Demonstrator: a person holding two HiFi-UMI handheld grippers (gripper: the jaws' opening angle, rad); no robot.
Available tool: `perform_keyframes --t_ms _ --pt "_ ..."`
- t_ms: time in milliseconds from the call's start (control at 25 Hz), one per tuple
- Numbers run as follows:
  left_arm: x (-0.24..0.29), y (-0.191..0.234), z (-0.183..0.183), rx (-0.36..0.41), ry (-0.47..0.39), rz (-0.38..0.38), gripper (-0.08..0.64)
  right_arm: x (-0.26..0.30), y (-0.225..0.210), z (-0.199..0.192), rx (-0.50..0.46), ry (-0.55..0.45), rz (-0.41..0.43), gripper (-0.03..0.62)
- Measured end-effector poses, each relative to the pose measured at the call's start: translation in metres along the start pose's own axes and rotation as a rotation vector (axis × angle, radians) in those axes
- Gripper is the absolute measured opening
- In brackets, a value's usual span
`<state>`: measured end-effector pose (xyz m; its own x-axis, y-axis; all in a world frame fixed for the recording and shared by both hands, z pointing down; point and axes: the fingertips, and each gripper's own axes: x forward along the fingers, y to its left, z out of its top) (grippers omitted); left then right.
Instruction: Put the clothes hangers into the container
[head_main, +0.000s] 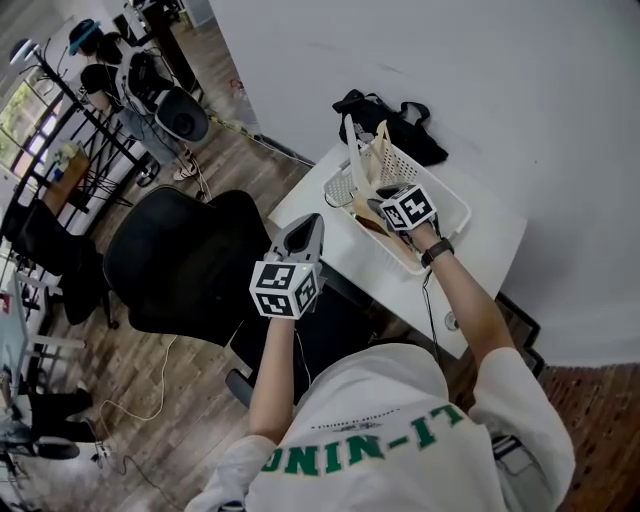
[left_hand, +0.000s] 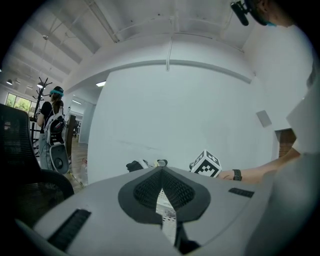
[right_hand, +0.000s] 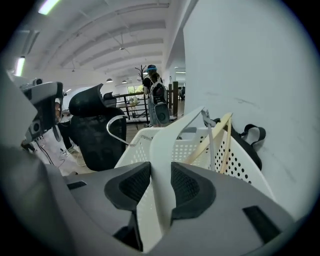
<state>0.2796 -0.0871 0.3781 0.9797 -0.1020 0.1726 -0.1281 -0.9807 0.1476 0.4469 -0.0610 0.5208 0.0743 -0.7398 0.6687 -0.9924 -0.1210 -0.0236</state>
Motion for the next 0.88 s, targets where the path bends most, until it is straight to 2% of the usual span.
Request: perform_keyframes --t_ms 200,320,440,480,600,640,760,880 --pt "-0.005 0.007 -0.004 -0.009 0.012 0.004 0.003 0.02 0.004 -0.021 0.037 0.067 0.023 0.149" --pt "-0.002 0.007 -0.004 -0.009 0.013 0.001 0.003 0.031 0.007 -0.021 0.123 0.057 0.08 0.15" --pt "0.001 0.006 -0.006 -0.009 0.013 -0.001 0.003 0.04 0.005 -0.023 0.239 0.051 0.102 0.165" --pt "0.002 0.007 -0.007 -0.011 0.011 -0.001 0.003 0.044 0.004 -0.026 0.273 0.057 0.104 0.203" --pt "0.002 0.007 -0.008 -0.014 0.011 -0.001 0.004 0.047 0.004 -0.036 0.3 0.095 0.111 0.423" --pt "0.001 0.008 -0.008 -0.015 0.011 -0.001 0.003 0.045 0.004 -0.036 0.302 0.095 0.111 0.455" --pt "-0.002 0.01 -0.007 -0.021 0.008 0.005 0.003 0.027 0.005 -0.022 0.29 0.033 0.097 0.466" --pt "-0.005 0.013 -0.007 -0.027 0.002 0.011 0.003 0.004 0.007 0.002 0.267 -0.076 0.069 0.466"
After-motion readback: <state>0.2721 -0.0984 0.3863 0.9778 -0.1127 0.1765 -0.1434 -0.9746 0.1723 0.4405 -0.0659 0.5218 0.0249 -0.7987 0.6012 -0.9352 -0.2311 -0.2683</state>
